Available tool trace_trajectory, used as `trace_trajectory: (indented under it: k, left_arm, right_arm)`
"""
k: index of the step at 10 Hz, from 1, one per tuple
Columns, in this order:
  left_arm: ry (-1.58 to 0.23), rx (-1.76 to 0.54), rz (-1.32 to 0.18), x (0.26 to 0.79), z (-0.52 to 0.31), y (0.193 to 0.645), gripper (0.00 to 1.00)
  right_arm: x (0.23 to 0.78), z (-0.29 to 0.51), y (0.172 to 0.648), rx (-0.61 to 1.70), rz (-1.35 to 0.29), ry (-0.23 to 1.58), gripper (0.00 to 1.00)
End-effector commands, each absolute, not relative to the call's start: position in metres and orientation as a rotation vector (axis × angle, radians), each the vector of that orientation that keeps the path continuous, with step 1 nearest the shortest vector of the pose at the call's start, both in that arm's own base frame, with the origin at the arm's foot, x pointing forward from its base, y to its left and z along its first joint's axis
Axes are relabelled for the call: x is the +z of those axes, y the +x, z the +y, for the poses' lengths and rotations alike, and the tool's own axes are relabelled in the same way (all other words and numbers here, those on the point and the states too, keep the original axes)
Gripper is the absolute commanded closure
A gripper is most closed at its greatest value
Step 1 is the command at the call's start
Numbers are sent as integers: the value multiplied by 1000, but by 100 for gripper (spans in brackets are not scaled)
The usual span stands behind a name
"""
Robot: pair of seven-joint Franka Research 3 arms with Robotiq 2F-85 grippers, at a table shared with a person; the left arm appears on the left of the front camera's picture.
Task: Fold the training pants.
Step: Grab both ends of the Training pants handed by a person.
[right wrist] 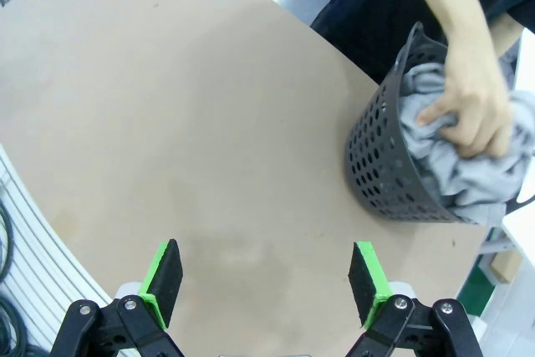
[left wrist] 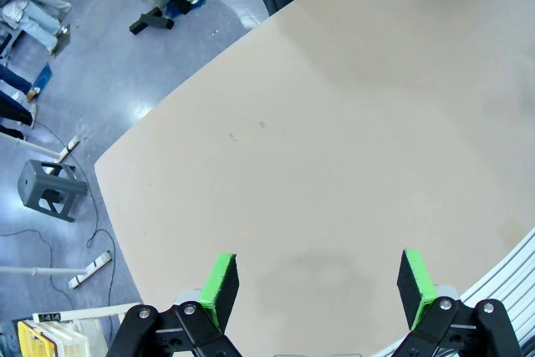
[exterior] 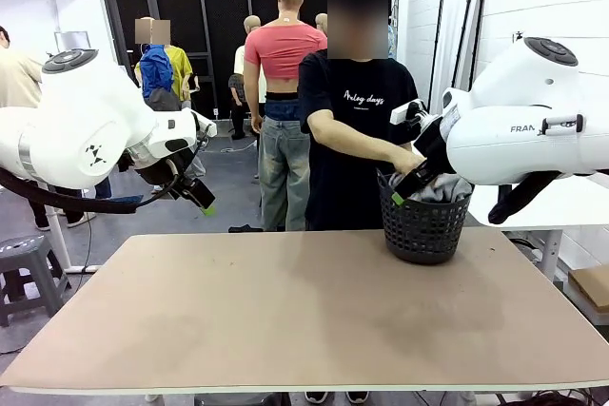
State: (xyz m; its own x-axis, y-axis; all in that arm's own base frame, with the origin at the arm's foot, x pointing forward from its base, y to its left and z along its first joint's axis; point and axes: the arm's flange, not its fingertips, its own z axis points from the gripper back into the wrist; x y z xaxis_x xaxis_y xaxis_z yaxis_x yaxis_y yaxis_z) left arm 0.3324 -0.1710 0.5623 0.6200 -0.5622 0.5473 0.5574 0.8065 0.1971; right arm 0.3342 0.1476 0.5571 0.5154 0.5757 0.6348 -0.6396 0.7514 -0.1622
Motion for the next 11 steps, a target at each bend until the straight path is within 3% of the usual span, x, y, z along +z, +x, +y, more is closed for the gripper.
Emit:
trace_trajectory:
  k: [1,11]
  left_arm:
    - [6,-649,-631,563,-171,334,0]
    - [6,-649,-631,563,-171,334,0]
  right_arm:
    - [557,147,335,731,-724,98,0]
    - [557,147,335,731,-724,98,0]
